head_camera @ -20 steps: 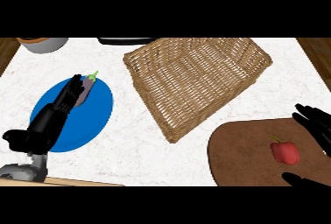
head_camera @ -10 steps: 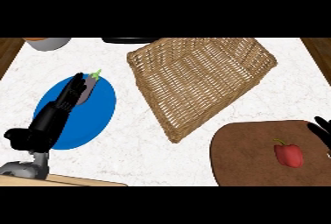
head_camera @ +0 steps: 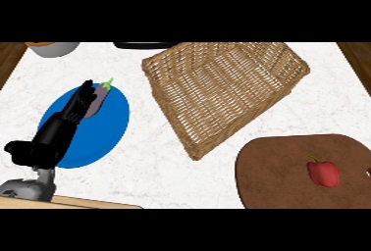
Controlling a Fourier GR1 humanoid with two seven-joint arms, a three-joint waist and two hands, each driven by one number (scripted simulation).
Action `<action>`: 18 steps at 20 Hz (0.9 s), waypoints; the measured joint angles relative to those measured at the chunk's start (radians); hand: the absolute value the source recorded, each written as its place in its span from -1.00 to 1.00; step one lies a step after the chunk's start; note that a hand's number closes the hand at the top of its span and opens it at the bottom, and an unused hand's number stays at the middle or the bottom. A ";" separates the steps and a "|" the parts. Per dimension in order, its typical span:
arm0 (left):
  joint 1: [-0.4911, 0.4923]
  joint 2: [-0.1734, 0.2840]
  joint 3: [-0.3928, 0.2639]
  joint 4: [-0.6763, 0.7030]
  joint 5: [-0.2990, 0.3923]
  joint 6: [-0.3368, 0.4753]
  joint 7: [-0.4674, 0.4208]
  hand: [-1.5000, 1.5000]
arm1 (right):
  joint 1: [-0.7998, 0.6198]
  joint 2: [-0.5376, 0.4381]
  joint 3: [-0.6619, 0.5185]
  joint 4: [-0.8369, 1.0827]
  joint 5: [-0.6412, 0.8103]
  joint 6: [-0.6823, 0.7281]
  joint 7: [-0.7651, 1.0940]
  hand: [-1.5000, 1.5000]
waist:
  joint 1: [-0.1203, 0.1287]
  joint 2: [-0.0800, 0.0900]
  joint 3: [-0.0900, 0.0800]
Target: Pick the bell pepper from the cutting board and place it in the basket
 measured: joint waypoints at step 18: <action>-0.016 -0.065 0.016 -0.011 -0.062 -0.032 0.022 0.00 | 0.061 0.245 -0.006 0.118 0.142 -0.194 -0.305 -1.00 | 0.023 0.005 0.003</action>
